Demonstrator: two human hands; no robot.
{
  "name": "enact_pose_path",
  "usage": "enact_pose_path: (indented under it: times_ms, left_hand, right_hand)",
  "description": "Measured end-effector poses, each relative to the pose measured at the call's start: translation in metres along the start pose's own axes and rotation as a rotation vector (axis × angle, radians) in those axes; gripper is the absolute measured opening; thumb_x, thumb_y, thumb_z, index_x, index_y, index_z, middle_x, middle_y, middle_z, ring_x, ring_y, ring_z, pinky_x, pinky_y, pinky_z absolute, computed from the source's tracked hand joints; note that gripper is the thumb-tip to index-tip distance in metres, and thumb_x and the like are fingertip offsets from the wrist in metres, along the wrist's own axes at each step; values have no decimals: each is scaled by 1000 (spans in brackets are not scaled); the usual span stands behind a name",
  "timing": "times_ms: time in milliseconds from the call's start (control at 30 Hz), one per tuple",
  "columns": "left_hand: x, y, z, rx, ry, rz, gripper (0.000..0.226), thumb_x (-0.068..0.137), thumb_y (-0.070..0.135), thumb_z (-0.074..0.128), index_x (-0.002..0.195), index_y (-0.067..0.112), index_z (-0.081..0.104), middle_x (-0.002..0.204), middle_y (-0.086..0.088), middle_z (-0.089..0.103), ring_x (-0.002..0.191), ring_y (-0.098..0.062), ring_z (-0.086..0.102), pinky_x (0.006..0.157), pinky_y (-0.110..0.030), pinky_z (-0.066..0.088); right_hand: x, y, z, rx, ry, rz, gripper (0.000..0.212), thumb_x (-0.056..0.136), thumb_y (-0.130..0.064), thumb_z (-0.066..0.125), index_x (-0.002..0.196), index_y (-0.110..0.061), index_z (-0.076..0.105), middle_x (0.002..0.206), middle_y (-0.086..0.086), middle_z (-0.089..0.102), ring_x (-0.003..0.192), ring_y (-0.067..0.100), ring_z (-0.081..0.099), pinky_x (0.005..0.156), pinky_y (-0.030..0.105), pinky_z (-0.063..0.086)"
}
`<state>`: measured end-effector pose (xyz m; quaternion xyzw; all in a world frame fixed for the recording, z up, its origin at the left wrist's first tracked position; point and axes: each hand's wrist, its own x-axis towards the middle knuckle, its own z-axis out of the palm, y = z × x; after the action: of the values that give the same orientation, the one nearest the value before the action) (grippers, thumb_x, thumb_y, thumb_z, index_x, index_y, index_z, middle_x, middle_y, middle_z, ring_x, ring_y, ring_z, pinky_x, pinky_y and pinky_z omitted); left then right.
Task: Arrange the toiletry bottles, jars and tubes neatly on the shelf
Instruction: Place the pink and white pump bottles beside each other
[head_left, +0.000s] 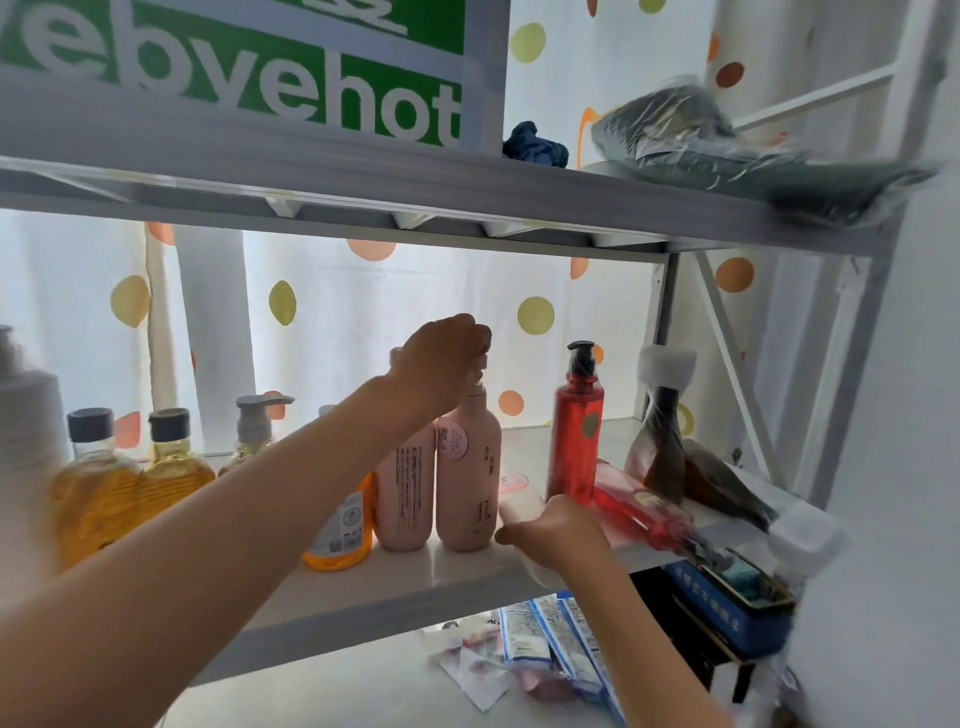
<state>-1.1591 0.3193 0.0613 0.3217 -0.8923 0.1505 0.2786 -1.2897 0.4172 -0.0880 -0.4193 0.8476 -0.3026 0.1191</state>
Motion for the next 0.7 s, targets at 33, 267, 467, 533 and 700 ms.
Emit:
enact_pose_path:
  times_ms: [33, 267, 467, 533, 700]
  left_hand:
    - [0, 0, 0, 15, 5, 10, 6, 85, 8, 60, 89, 12, 62, 94, -3, 59, 83, -24, 62, 78, -39, 53]
    - [1, -4, 2, -17, 51, 9, 11, 87, 8, 60, 92, 13, 69, 95, -1, 62, 87, -21, 62, 82, -34, 51]
    - [0, -4, 3, -49, 70, -5, 10, 85, 6, 62, 89, 13, 68, 92, 3, 61, 85, -17, 62, 79, -29, 50]
    - [1, -2, 4, -42, 69, -16, 10, 85, 6, 62, 88, 14, 68, 91, 3, 60, 83, -17, 62, 80, -31, 51]
    - [1, 0, 4, -46, 69, -32, 10, 84, 6, 63, 85, 14, 68, 88, 3, 59, 81, -17, 61, 79, -35, 54]
  right_hand:
    - [1, 0, 2, 19, -2, 9, 46, 67, -53, 75, 88, -16, 57, 90, 4, 64, 91, 23, 64, 74, 32, 49]
    - [9, 3, 18, 231, 117, 0, 62, 69, -53, 72, 111, -11, 56, 101, 5, 64, 98, 27, 62, 72, 32, 43]
    - [7, 10, 38, 337, 347, -54, 60, 66, -50, 68, 117, -24, 52, 101, -2, 64, 95, 24, 60, 78, 37, 50]
    - [8, 15, 41, 336, 409, -126, 66, 67, -48, 69, 125, -27, 49, 107, -3, 61, 100, 23, 55, 79, 36, 49]
    - [11, 22, 44, 547, 447, -290, 76, 68, -39, 75, 136, -32, 42, 117, -7, 52, 105, 19, 48, 82, 32, 48]
